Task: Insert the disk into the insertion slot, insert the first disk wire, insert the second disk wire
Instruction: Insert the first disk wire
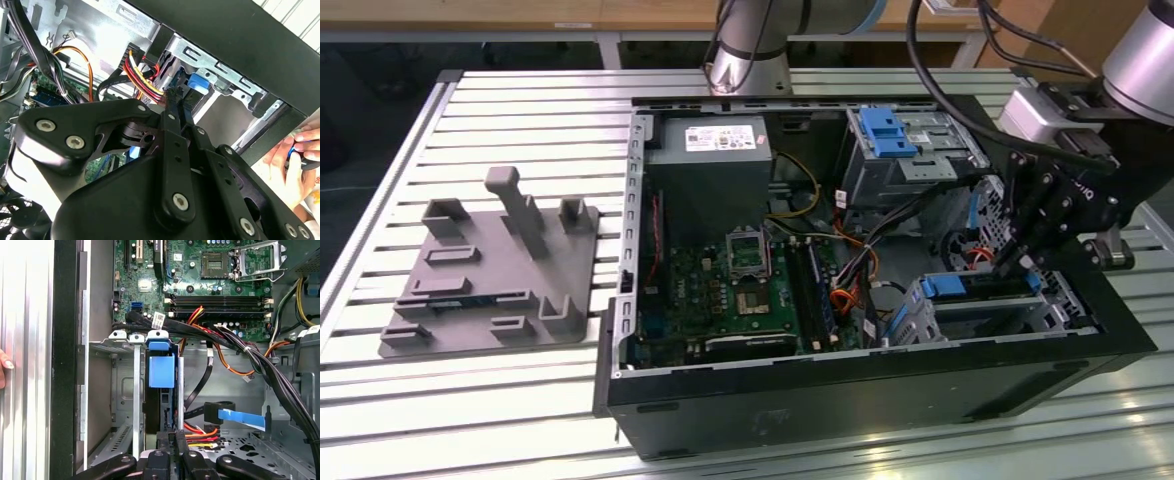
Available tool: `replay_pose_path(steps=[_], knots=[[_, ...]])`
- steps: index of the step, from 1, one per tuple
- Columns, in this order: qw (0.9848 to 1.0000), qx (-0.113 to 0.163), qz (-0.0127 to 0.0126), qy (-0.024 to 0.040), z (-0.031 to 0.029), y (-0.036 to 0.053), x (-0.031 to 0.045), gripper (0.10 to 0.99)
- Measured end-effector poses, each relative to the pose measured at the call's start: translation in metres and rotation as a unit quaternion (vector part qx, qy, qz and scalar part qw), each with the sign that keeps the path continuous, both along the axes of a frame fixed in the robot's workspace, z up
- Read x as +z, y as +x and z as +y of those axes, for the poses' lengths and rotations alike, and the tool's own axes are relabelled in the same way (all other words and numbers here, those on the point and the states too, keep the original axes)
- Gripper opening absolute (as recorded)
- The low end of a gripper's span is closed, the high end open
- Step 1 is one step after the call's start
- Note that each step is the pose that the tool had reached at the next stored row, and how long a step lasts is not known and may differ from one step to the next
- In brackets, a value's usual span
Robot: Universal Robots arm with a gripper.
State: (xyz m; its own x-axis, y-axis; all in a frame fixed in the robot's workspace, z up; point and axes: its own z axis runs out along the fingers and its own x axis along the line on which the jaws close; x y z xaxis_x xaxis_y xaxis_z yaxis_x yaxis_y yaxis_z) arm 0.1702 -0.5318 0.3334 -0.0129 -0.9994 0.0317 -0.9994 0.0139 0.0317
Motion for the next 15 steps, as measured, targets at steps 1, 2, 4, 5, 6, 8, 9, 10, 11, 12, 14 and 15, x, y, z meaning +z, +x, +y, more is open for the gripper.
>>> replay_pose_path(steps=[1, 2, 4, 5, 6, 8, 9, 10, 11, 12, 14, 15], knots=[[1.0, 0.0, 0.0, 0.0, 0.0, 0.0, 0.0001, 0.169], [1.0, 0.0, 0.0, 0.0, 0.0001, 0.0, 0.0004, 0.169], [1.0, 0.0, 0.0, 0.0, 0.0001, 0.0, 0.0004, 0.169], [1.0, 0.0, 0.0, 0.0, 0.0001, 0.0, 0.0005, 0.169], [1.0, 0.0, 0.0, 0.0, -0.0002, 0.0, 0.0005, 0.169], [1.0, 0.0, 0.0, -0.0001, -0.0002, 0.0, 0.0004, 0.169], [1.0, 0.0, 0.0, -0.0001, -0.0002, 0.0, 0.0002, 0.169], [1.0, 0.0, 0.0, 0.0, -0.0002, 0.0, -0.0002, 0.169], [1.0, 0.0, 0.0, -0.0001, -0.0003, 0.0, -0.0005, 0.169], [1.0, 0.0, 0.0, -0.0002, -0.0003, 0.0, -0.0009, 0.169], [1.0, 0.0, 0.0, -0.0004, -0.0003, 0.0, -0.0013, 0.169], [1.0, 0.0, 0.0, -0.0003, -0.0003, 0.0, -0.0014, 0.169]])
